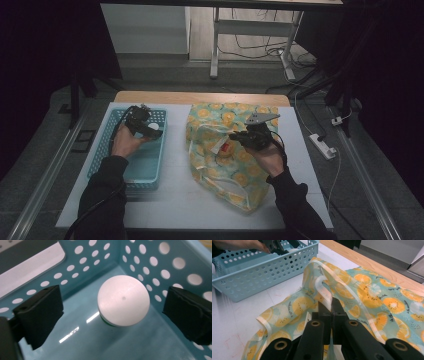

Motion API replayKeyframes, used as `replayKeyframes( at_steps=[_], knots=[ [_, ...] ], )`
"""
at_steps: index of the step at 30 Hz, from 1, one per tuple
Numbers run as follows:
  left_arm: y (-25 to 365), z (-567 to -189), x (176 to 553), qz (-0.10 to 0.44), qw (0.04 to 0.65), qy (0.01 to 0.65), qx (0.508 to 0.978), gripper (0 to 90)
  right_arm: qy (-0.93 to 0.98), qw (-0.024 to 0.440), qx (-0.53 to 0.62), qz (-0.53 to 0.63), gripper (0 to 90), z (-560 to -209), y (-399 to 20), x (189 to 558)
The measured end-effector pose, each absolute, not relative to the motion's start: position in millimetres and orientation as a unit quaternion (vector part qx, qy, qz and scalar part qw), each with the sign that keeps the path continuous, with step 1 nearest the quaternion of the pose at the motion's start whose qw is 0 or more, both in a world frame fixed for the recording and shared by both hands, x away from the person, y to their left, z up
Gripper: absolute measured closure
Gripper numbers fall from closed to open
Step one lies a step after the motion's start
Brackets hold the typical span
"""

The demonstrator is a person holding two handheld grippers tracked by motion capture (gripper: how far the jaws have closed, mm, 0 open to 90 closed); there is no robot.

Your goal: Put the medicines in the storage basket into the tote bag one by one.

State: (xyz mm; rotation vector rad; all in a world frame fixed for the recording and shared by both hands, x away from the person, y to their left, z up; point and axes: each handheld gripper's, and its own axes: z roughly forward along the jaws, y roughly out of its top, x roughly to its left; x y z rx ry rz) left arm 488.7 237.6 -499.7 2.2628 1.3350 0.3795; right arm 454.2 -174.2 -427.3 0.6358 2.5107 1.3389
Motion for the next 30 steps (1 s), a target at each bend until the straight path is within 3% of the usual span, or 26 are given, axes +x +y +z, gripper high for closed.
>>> replayKeyframes(
  at_steps=[12,18,30],
  knots=[
    [238.4,-498.4,487.0,0.114,0.247,0.481,0.833,49.1,0.856,0.114,0.215,0.456,89.7,-427.4,-173.3,453.8],
    [237.1,-495.2,485.4,0.118,0.233,0.499,0.827,50.3,0.856,0.115,0.214,0.456,89.7,-427.4,-173.1,453.6],
    [242.4,-463.4,471.2,0.128,0.269,0.499,0.814,50.5,0.855,0.115,0.215,0.458,89.7,-426.5,-173.2,453.2]
  ],
)
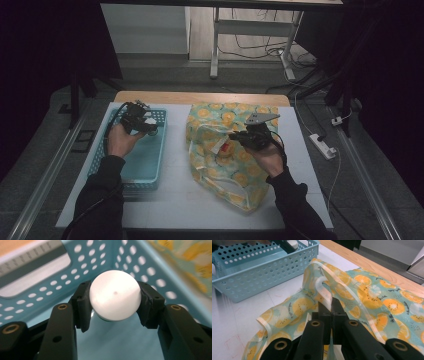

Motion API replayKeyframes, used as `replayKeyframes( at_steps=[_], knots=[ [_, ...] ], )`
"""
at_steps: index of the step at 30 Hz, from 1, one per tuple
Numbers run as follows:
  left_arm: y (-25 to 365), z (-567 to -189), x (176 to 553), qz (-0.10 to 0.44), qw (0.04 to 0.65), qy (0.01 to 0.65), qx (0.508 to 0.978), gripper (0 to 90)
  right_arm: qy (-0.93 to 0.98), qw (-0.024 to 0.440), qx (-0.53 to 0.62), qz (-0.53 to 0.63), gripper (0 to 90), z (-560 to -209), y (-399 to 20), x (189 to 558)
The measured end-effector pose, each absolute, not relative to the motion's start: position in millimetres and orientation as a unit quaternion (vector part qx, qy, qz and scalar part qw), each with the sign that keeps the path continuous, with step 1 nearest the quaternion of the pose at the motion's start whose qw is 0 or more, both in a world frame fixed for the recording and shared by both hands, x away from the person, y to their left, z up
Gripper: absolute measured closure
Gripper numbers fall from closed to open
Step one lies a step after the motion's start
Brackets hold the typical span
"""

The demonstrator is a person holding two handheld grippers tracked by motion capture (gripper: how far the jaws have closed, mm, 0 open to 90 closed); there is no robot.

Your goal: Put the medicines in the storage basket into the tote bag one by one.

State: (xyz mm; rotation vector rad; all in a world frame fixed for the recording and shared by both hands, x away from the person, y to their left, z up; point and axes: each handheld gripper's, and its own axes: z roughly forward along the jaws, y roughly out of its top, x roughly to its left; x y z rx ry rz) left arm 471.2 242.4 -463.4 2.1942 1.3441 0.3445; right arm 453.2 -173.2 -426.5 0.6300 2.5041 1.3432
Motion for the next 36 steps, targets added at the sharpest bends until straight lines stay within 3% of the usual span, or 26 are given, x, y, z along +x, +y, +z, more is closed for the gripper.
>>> replayKeyframes(
  at_steps=[18,36],
  knots=[
    [228.6,-427.6,444.1,0.124,0.316,0.458,0.821,50.5,0.854,0.114,0.216,0.459,89.7,-426.3,-173.2,453.2],
    [178.1,-417.2,422.4,0.104,0.345,0.392,0.846,50.5,0.853,0.116,0.216,0.460,89.7,-425.1,-174.3,453.1]
  ],
)
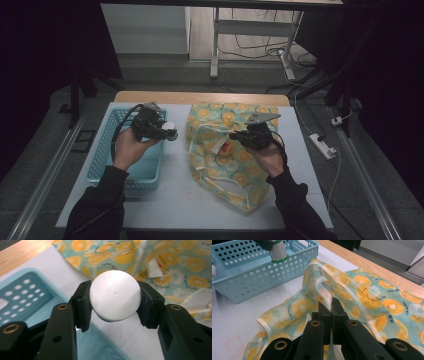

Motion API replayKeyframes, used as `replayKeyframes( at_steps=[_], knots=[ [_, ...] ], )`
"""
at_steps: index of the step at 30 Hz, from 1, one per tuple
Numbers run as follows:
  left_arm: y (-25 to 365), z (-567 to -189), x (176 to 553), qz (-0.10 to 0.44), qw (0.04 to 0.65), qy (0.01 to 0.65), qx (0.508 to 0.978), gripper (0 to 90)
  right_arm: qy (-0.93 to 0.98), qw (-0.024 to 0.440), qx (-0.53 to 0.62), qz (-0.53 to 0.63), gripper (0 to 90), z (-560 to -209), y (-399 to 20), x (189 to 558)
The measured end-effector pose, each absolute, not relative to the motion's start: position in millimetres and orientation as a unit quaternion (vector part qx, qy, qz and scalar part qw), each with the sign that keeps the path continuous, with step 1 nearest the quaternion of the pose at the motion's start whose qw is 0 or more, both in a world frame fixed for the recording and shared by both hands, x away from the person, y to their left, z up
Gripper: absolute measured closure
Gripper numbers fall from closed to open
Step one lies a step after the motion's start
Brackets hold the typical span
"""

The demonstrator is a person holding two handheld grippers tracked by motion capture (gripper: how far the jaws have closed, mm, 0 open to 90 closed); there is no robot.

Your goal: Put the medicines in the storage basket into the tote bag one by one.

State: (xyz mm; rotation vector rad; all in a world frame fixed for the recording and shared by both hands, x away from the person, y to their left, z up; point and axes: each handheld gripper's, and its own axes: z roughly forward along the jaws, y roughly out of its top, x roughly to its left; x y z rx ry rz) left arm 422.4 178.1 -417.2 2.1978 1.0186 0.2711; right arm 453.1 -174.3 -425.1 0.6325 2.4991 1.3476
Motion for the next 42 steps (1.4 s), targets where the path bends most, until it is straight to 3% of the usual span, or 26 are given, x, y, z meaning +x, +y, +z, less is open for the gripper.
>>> replayKeyframes(
  at_steps=[42],
  knots=[
    [40.2,-441.7,442.2,0.046,0.353,0.282,0.891,50.4,0.848,0.119,0.219,0.468,89.8,-420.9,-178.1,453.0]
  ],
)
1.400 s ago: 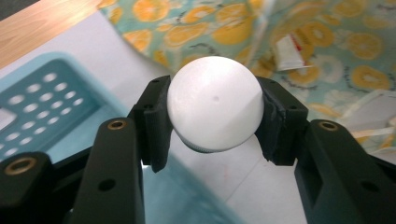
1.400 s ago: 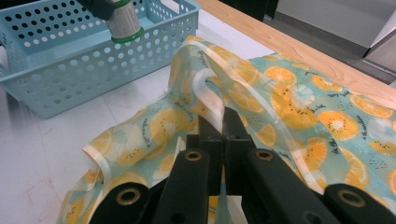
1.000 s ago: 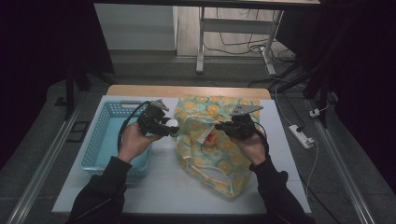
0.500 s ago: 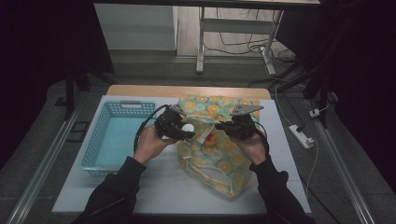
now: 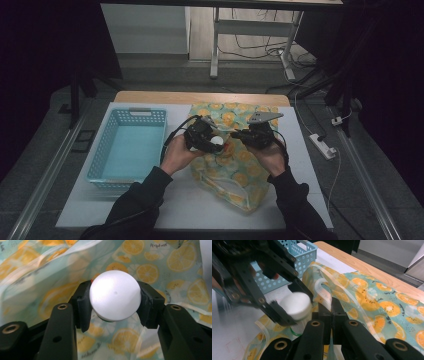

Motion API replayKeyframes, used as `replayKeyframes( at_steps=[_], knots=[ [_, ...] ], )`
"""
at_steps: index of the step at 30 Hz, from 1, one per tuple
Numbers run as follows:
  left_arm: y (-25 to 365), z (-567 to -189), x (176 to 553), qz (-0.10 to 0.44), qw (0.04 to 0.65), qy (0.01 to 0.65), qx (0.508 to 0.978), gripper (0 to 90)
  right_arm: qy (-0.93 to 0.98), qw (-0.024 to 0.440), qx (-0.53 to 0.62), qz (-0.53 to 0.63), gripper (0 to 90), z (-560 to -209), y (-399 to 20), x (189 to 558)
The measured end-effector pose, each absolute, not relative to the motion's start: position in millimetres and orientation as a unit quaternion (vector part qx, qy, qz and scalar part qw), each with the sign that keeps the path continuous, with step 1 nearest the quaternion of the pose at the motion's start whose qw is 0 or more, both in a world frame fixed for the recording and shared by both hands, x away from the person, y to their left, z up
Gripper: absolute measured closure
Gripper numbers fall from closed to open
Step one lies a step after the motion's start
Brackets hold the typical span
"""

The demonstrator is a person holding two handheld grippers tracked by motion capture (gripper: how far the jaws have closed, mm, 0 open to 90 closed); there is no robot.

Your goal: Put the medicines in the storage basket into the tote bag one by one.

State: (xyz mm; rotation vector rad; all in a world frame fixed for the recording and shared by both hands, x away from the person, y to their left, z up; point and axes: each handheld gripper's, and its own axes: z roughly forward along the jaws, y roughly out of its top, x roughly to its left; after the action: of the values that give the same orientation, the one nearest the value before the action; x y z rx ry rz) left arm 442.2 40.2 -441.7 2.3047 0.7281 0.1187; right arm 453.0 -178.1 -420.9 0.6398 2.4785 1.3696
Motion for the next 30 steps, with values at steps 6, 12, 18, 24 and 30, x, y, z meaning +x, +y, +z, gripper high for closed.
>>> replayKeyframes(
  at_steps=[6,12,18,24,30],
  knots=[
    [27.2,-449.4,449.9,0.048,0.348,0.277,0.894,50.4,0.847,0.121,0.218,0.469,89.8,-420.2,-178.8,453.1],
    [18.4,-456.5,457.3,0.052,0.344,0.278,0.895,50.4,0.847,0.121,0.220,0.469,89.8,-420.5,-179.4,453.7],
    [16.4,-464.1,465.3,0.055,0.345,0.283,0.893,50.4,0.848,0.120,0.220,0.466,89.8,-422.3,-179.0,454.7],
    [11.4,-471.8,472.6,0.056,0.347,0.288,0.891,50.3,0.849,0.121,0.220,0.466,89.8,-422.1,-179.4,454.9],
    [8.6,-478.4,475.8,0.065,0.348,0.289,0.889,50.2,0.850,0.122,0.218,0.464,89.8,-421.6,-179.1,454.2]
  ],
)
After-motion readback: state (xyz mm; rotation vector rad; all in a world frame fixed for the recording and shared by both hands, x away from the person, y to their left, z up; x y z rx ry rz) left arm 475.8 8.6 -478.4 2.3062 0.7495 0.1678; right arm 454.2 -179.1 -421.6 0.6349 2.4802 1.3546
